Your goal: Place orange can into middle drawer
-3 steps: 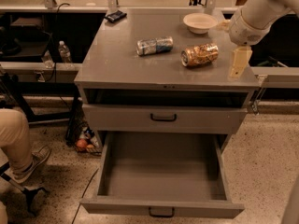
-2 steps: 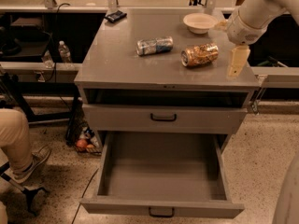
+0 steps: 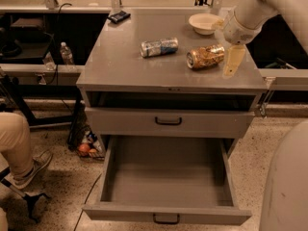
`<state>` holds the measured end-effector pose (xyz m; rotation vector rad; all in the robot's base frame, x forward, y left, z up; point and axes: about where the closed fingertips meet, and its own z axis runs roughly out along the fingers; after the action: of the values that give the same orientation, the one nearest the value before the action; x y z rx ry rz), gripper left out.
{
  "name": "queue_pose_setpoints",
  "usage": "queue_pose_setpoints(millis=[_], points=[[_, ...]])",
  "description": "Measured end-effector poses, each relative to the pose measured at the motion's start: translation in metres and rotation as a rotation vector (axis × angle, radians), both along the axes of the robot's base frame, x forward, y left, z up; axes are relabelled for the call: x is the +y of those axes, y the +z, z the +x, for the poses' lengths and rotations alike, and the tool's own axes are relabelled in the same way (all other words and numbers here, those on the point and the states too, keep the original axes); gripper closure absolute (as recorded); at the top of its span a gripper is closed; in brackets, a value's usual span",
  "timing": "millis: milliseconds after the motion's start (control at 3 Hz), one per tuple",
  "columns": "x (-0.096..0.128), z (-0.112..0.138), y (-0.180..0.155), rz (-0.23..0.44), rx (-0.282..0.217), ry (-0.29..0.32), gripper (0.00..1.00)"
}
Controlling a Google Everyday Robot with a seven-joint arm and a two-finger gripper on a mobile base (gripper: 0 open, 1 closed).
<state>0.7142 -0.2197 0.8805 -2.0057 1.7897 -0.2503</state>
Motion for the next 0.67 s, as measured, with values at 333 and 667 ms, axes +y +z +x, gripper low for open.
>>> queue_pose_setpoints(millis=[333,667], points=[[0.0080,0.0095,-0.0097,-0.001,0.028,0.008,0.00],[0.0120,0.0141,-0.0153,-0.003,0.050,0.017,0.00]])
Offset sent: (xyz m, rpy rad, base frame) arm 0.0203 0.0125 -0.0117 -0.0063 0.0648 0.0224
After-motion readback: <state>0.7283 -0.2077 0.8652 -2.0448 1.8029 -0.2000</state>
